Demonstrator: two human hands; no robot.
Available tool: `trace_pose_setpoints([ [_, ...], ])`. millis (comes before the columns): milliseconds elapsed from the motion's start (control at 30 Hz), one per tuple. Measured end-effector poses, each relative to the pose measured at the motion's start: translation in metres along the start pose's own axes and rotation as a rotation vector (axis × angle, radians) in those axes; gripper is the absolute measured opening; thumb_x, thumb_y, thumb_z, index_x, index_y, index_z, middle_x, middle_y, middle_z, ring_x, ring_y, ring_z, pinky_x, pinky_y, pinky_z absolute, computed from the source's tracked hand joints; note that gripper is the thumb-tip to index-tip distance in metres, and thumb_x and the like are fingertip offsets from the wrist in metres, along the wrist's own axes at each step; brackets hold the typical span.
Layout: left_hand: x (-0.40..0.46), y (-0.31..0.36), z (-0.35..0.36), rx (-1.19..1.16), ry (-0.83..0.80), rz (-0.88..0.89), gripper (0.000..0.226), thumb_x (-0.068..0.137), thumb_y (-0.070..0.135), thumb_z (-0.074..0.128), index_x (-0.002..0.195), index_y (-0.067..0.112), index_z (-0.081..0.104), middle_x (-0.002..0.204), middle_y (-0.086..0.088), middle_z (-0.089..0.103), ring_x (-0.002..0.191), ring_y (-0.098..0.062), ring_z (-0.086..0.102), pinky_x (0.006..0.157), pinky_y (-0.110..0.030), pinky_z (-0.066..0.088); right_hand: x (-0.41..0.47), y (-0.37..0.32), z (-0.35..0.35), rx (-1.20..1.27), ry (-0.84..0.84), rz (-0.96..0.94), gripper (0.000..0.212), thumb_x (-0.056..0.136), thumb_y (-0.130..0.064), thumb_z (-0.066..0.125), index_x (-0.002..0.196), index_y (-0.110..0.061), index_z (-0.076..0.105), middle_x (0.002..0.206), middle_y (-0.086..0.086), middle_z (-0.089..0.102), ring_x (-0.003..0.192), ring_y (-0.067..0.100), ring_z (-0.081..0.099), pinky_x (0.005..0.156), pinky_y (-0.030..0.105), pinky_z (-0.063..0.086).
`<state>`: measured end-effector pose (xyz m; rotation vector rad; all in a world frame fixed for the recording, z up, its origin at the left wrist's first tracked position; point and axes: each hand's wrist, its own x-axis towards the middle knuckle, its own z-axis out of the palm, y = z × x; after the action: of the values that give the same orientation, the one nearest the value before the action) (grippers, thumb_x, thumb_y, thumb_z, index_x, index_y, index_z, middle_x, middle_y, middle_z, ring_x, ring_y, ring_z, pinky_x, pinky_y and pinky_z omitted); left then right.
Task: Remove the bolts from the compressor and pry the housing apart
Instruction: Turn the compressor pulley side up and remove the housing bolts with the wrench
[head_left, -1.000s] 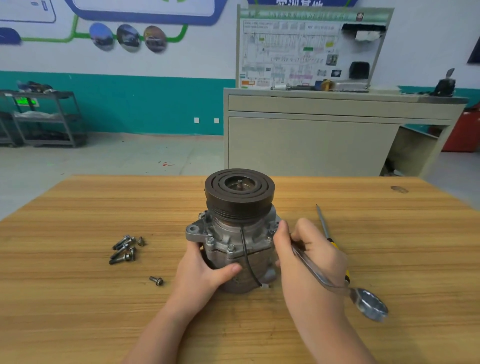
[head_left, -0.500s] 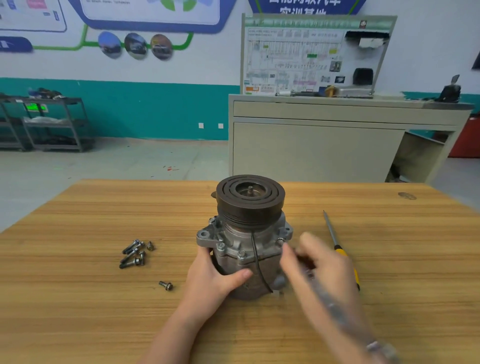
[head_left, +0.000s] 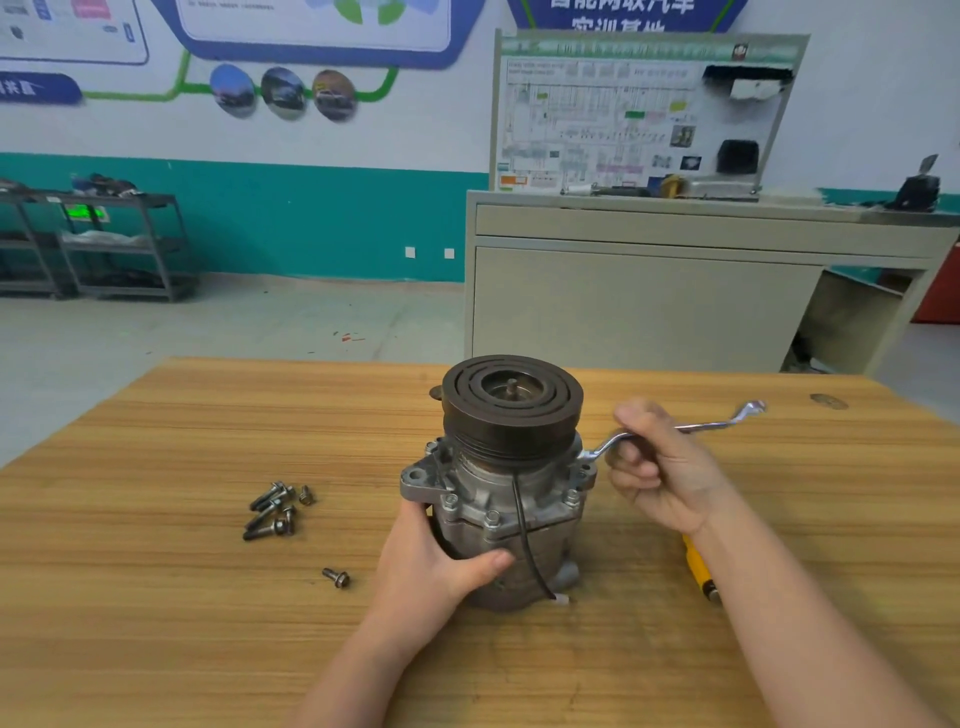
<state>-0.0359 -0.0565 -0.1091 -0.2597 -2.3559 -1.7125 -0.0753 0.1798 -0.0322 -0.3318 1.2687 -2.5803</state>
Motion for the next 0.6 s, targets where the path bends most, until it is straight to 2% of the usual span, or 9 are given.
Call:
trace_pose_setpoints([
  [100,0.000,-0.001,0.000,-0.009,0.001,0.006,0.083,0.039,0.072,0.076,0.110,0.056,0.037,0.117,0.028,0.056,0.109,0.015,0.049,0.083,-0.009,0.038,-0.021,0.009,0.012,-0.127,0.234,-0.281,0.041,0.068,-0.013,0.078,0.048,-0.019,0.042,0.041,0.006,0.050,0.027,0.007,0.038,0.032,0.010,0.025],
  [167,0.001,-0.001,0.000,-0.012,0.002,0.014,0.082,0.040,0.072,0.076,0.111,0.058,0.036,0.117,0.028,0.057,0.110,0.013,0.050,0.084,-0.011,0.039,-0.035,0.019,0.021,-0.347,0.396,-0.426,0.046,0.082,-0.006,0.065,0.047,-0.020,0.040,0.041,0.007,0.051,0.029,0.009,0.038,0.033,0.012,0.025],
  [233,0.001,-0.002,0.001,-0.008,0.000,0.017,0.083,0.040,0.073,0.075,0.112,0.056,0.036,0.118,0.028,0.056,0.111,0.012,0.050,0.085,-0.013,0.039,-0.046,0.025,0.030,-0.581,0.492,-0.531,0.050,0.088,-0.002,0.061,0.047,-0.022,0.040,0.043,0.007,0.055,0.031,0.010,0.042,0.034,0.014,0.030],
  [367,0.000,-0.003,0.001,-0.008,-0.014,0.004,0.084,0.041,0.070,0.076,0.113,0.053,0.036,0.118,0.026,0.057,0.110,0.010,0.051,0.086,-0.018,0.042,-0.058,0.034,0.044,-0.861,0.518,-0.615,0.042,0.087,-0.007,0.065,0.052,-0.017,0.043,0.049,0.007,0.058,0.038,0.009,0.049,0.040,0.018,0.039],
  [433,0.000,-0.002,0.000,-0.010,-0.016,0.005,0.084,0.039,0.073,0.076,0.111,0.057,0.036,0.117,0.028,0.056,0.107,0.016,0.049,0.083,-0.012,0.040,-0.061,0.039,0.053,-0.991,0.530,-0.658,0.039,0.087,-0.016,0.066,0.056,-0.016,0.042,0.050,0.006,0.053,0.040,0.005,0.046,0.042,0.019,0.038],
  [500,0.000,-0.001,0.000,-0.015,-0.007,0.011,0.088,0.035,0.083,0.073,0.111,0.059,0.036,0.115,0.032,0.057,0.106,0.020,0.048,0.081,-0.007,0.038,-0.065,0.045,0.067,-1.212,0.502,-0.742,0.038,0.084,-0.023,0.061,0.055,-0.025,0.036,0.051,-0.005,0.046,0.042,0.000,0.039,0.044,0.012,0.031],
  [533,0.000,0.000,0.000,-0.017,0.003,0.021,0.088,0.034,0.086,0.071,0.111,0.060,0.036,0.114,0.035,0.057,0.107,0.021,0.048,0.080,-0.004,0.039,-0.067,0.049,0.073,-1.356,0.465,-0.795,0.041,0.082,-0.020,0.060,0.056,-0.031,0.030,0.052,-0.011,0.042,0.044,-0.002,0.038,0.044,0.006,0.027],
  [600,-0.001,0.002,-0.001,-0.016,0.014,0.041,0.084,0.036,0.087,0.070,0.109,0.068,0.033,0.112,0.045,0.053,0.106,0.024,0.047,0.078,0.001,0.037,-0.069,0.060,0.081,-1.605,0.372,-0.854,0.054,0.077,-0.009,0.064,0.063,-0.039,0.020,0.052,-0.018,0.032,0.046,-0.004,0.035,0.046,0.004,0.025],
])
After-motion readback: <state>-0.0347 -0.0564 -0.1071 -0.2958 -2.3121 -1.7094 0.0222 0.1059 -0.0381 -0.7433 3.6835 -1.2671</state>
